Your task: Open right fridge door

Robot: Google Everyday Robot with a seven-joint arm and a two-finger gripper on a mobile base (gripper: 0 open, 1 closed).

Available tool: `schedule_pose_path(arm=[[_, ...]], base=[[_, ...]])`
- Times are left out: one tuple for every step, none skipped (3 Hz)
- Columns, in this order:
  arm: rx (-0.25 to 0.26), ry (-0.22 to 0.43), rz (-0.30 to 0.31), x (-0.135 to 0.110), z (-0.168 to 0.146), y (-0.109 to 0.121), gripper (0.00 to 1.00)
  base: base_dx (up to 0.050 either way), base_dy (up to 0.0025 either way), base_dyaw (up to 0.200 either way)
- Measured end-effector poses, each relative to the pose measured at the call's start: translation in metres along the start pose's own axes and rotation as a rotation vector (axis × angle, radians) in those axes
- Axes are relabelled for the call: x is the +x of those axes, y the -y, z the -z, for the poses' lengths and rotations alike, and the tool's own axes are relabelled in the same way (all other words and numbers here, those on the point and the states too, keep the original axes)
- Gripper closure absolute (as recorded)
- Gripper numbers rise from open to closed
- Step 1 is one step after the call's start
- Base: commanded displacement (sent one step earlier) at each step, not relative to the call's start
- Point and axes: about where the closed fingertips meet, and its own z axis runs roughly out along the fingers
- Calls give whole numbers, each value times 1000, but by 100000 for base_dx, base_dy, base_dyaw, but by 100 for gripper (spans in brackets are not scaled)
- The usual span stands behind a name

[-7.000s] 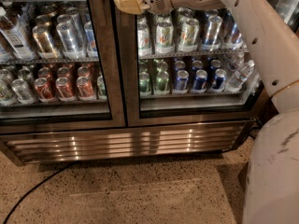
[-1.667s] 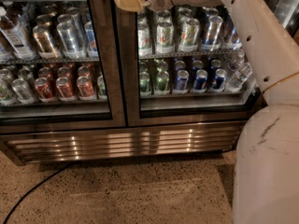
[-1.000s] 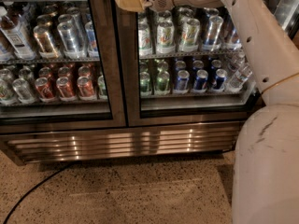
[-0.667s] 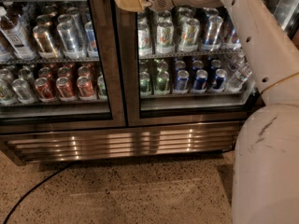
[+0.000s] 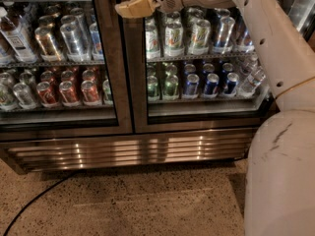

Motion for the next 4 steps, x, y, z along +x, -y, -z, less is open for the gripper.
schedule_pose_path(arm=[[-33, -2, -2, -1, -3, -8, 18], [-33, -2, -2, -2, -3, -11, 41], [-83, -14, 0, -10, -3, -21, 65], [-83, -14, 0, -8, -3, -15, 88]], base=[[0, 0, 0], [0, 0, 0], [0, 0, 0], [0, 0, 0]])
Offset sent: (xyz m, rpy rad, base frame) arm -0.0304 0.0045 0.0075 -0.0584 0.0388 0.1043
